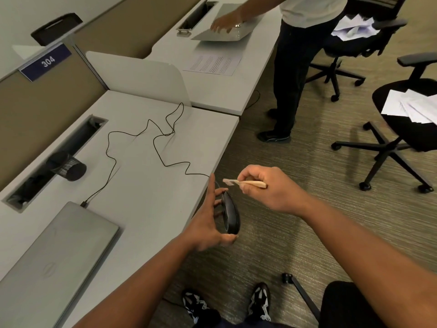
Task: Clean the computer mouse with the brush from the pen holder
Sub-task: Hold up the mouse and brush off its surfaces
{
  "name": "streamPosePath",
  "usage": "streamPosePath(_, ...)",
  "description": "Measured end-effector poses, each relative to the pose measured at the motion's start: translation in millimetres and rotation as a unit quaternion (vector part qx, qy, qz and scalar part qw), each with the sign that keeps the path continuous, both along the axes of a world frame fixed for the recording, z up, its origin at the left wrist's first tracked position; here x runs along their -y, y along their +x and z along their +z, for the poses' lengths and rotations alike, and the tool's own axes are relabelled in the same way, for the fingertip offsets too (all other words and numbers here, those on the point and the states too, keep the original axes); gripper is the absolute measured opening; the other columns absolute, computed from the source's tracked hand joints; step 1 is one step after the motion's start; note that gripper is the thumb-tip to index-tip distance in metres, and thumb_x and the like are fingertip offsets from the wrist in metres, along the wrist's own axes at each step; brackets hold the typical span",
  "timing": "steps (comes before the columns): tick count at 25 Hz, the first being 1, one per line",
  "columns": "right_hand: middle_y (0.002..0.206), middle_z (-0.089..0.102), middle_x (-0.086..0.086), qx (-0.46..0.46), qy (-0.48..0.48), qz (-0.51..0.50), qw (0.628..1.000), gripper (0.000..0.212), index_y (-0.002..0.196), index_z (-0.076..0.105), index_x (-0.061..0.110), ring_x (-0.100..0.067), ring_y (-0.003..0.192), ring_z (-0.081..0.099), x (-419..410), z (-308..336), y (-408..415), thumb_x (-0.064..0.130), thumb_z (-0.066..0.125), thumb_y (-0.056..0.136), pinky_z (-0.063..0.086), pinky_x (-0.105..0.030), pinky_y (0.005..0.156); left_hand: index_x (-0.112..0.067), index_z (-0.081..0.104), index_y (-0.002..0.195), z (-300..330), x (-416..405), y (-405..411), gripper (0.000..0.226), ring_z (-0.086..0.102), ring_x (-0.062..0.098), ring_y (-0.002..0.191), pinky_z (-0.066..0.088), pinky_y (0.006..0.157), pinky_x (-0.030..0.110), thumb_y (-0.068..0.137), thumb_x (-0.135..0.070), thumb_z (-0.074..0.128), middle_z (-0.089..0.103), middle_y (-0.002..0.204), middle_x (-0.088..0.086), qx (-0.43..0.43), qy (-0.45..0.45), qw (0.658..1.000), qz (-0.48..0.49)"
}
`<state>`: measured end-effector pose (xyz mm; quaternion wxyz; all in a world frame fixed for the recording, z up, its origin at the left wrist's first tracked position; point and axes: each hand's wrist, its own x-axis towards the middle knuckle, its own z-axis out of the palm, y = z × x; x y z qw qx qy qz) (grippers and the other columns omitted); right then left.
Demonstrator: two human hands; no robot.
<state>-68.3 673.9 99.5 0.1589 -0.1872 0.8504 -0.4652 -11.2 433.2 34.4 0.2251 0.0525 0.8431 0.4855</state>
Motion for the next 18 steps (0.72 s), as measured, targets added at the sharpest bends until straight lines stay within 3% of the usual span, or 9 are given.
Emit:
streamPosePath(3, 0.090, 0.075, 0.012, -0.003, 0.011, 0.046, 0.999, 0.015, 0.104, 0.076, 0.036, -0.007, 0.083, 0.068, 5, -3, 4, 0.023, 0.074, 0.097, 0.058, -0.034, 0.077, -0.071, -0.028, 0.151, 1, -1, -1, 0.163, 0.038, 0.007, 0.154, 0.044, 0.120, 0.031, 0.068, -0.019, 0.101, 0.026, 0.168, -0.020, -0.011, 0.000, 1.000, -0.001)
streamPosePath(6, 0.094, 0.077, 0.013, 0.010, 0.013, 0.065, 0.998, 0.015, 0.104, 0.080, 0.031, -0.004, 0.089, 0.070, 4, -2, 3, 0.019, 0.077, 0.095, 0.059, -0.031, 0.082, -0.071, -0.027, 0.152, 2, 1, -3, 0.163, 0.040, 0.006, 0.151, 0.044, 0.121, 0.033, 0.068, -0.017, 0.101, 0.029, 0.167, -0.014, -0.022, -0.006, 1.000, 0.009)
streamPosePath(10, 0.087, 0.076, 0.018, 0.051, 0.014, 0.106, 0.993, 0.014, 0.096, 0.081, 0.033, 0.000, 0.081, 0.067, -3, 4, 1, 0.019, 0.078, 0.093, 0.051, -0.017, 0.073, -0.070, -0.026, 0.153, 0, 5, -5, 0.164, 0.040, 0.005, 0.148, 0.047, 0.115, 0.031, 0.067, -0.018, 0.103, 0.028, 0.165, -0.019, -0.024, -0.013, 0.999, 0.018)
streamPosePath(13, 0.081, 0.073, 0.018, 0.086, 0.038, 0.144, 0.985, 0.013, 0.093, 0.080, 0.034, 0.002, 0.075, 0.064, -10, 10, 0, 0.021, 0.077, 0.094, 0.049, -0.018, 0.070, -0.071, -0.026, 0.152, -2, 4, -4, 0.163, 0.039, 0.006, 0.148, 0.046, 0.117, 0.033, 0.067, -0.020, 0.103, 0.028, 0.167, -0.018, -0.022, -0.015, 0.999, 0.018)
streamPosePath(17, 0.079, 0.072, 0.016, 0.071, 0.013, 0.109, 0.991, 0.009, 0.092, 0.078, 0.032, 0.002, 0.068, 0.061, -18, 17, -3, 0.024, 0.074, 0.094, 0.047, -0.015, 0.061, -0.074, -0.024, 0.151, -8, 5, -6, 0.162, 0.047, -0.009, 0.133, 0.049, 0.103, 0.013, 0.067, -0.021, 0.103, 0.030, 0.154, -0.036, -0.010, -0.009, 1.000, 0.017)
streamPosePath(18, 0.079, 0.071, 0.016, 0.063, -0.009, 0.082, 0.995, 0.009, 0.092, 0.078, 0.032, 0.002, 0.066, 0.060, -18, 16, -3, 0.024, 0.074, 0.093, 0.046, -0.015, 0.060, -0.074, -0.024, 0.151, -8, 5, -6, 0.161, 0.047, -0.011, 0.132, 0.049, 0.103, 0.014, 0.067, -0.021, 0.103, 0.030, 0.154, -0.036, -0.008, -0.006, 1.000, 0.015)
